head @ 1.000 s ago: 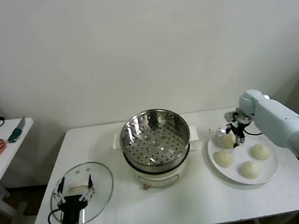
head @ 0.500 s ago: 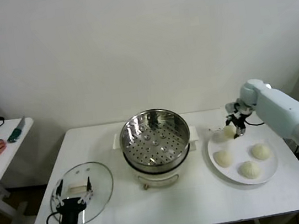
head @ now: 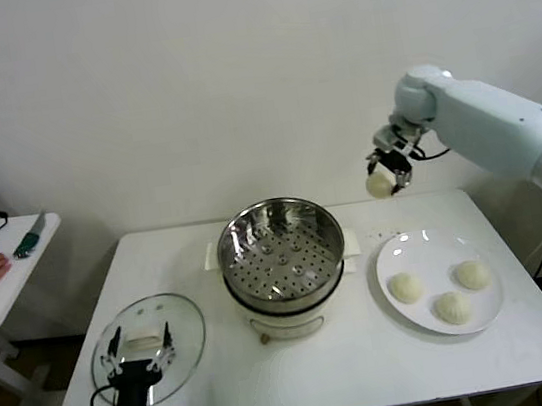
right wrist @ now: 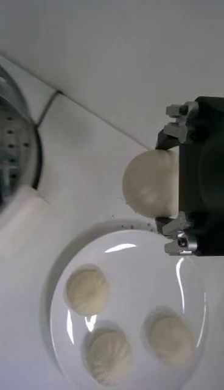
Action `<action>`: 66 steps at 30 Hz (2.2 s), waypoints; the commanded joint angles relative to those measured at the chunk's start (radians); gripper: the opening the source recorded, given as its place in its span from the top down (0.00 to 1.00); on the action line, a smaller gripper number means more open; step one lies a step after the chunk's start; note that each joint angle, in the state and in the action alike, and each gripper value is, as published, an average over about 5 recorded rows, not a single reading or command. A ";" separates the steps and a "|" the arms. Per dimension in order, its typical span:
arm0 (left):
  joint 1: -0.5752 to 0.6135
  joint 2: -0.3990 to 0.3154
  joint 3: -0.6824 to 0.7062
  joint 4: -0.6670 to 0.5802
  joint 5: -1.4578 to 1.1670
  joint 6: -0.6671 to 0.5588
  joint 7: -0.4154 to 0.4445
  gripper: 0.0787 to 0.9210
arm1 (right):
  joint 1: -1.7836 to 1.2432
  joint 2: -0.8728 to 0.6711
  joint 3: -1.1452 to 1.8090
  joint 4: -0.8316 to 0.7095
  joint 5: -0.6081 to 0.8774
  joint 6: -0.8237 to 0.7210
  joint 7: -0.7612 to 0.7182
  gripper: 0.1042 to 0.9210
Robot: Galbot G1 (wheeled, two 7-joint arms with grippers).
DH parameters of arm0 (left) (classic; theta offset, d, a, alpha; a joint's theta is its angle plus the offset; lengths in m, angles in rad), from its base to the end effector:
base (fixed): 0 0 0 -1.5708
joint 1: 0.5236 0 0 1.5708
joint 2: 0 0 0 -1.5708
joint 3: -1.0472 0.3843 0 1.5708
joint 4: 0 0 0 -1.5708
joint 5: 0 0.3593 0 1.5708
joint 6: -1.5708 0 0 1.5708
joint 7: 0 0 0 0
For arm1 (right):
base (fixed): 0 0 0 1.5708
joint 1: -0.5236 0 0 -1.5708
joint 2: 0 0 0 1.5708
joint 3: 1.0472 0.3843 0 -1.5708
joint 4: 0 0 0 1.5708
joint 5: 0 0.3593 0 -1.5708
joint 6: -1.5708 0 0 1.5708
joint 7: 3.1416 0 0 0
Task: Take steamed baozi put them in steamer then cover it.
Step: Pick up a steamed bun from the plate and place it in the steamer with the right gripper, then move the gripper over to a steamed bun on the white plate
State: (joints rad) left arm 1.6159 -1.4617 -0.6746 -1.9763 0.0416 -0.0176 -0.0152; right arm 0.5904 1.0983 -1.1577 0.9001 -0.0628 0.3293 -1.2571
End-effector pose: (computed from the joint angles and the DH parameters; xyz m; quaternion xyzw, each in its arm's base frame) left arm 0.1481 0.0758 -0.3744 0.0461 -0.9911 -0.1048 0.0684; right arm 0.6689 -0.0274 0.0136 0.5672 -0.3279 0.7247 0.2137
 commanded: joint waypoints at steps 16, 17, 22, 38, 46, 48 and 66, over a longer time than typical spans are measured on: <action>0.020 0.013 -0.013 0.016 -0.022 -0.006 0.000 0.12 | -0.066 0.377 -0.033 0.009 -0.277 0.280 0.041 0.24; 0.021 0.014 -0.015 0.016 -0.024 -0.005 0.000 0.12 | -0.087 0.386 -0.020 0.000 -0.311 0.293 0.048 0.24; 0.018 0.017 -0.020 0.015 -0.030 -0.003 0.000 0.12 | -0.174 0.422 0.023 -0.042 -0.449 0.334 0.079 0.24; 0.015 0.021 -0.020 0.027 -0.033 -0.004 -0.001 0.12 | -0.262 0.453 0.071 -0.132 -0.609 0.365 0.123 0.18; 0.015 0.018 -0.021 0.023 -0.032 -0.003 -0.002 0.12 | -0.248 0.440 0.096 -0.122 -0.568 0.365 0.080 0.12; 0.016 0.017 -0.020 0.022 -0.032 -0.003 -0.003 0.12 | -0.228 0.427 0.101 -0.104 -0.532 0.370 0.063 0.12; 0.029 0.022 -0.020 -0.004 -0.031 0.003 -0.006 0.12 | 0.163 -0.101 -0.277 0.218 0.300 -0.108 0.230 0.12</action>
State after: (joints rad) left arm 1.6452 -1.4395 -0.6948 -1.9773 0.0108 -0.0155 -0.0215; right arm 0.6296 1.1968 -1.2809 1.0307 -0.0817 0.4265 -1.1439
